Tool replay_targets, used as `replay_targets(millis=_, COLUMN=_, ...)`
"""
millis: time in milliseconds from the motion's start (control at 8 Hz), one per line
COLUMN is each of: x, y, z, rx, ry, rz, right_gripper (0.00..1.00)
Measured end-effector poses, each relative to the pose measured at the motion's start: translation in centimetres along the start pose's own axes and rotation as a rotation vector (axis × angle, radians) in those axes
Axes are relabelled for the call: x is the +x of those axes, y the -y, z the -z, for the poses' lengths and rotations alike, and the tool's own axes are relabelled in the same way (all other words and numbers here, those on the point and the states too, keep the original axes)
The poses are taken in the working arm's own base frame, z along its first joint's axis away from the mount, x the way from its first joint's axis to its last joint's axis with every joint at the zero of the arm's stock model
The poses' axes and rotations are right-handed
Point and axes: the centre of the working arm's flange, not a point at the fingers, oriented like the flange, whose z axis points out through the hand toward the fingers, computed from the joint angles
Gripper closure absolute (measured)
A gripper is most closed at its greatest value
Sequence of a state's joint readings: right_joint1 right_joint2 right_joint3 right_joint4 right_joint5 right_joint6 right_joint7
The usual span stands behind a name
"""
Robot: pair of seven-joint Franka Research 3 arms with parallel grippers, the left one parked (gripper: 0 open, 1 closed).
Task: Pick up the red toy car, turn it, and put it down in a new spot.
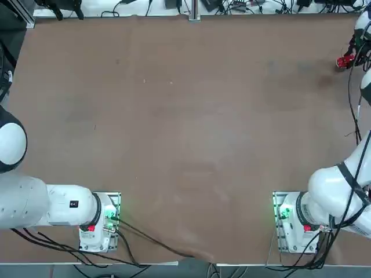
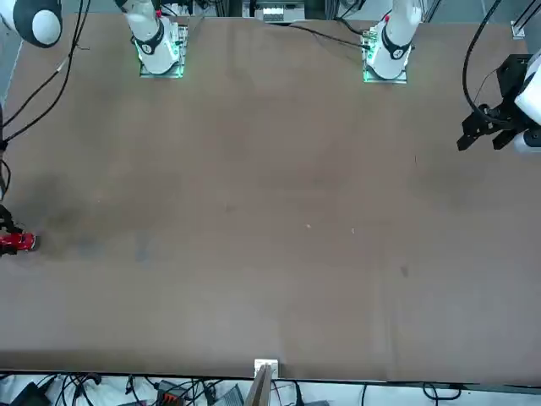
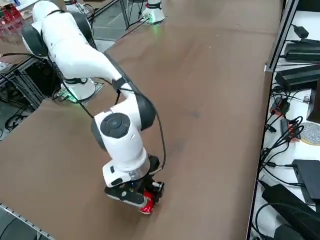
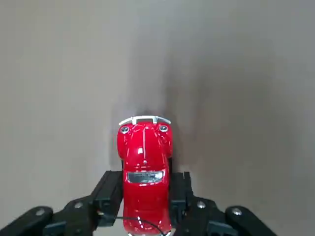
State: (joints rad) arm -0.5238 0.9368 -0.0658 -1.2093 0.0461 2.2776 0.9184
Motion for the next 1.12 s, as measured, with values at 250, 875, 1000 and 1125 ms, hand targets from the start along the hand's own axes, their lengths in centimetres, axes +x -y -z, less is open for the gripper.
replay_targets(millis=250, x=-0.23, y=0.23, z=-0.73, rx=0.009, ry=-0.002, rz=0.003, right_gripper=0.48)
replay_targets(millis=875, x=-0.02, y=0.09, z=-0.79, rx=0.023, ry=0.015, rz=-0.021, right_gripper=0.48)
replay_targets(millis=1000, x=0.02, y=0.05, z=-0.8, rx=0.023, ry=0.016, rz=-0.022, right_gripper=0.48)
replay_targets(millis=1125, x=0.05, y=0.03, z=-0.81, rx=0.023, ry=0.016, rz=-0.023, right_gripper=0.48)
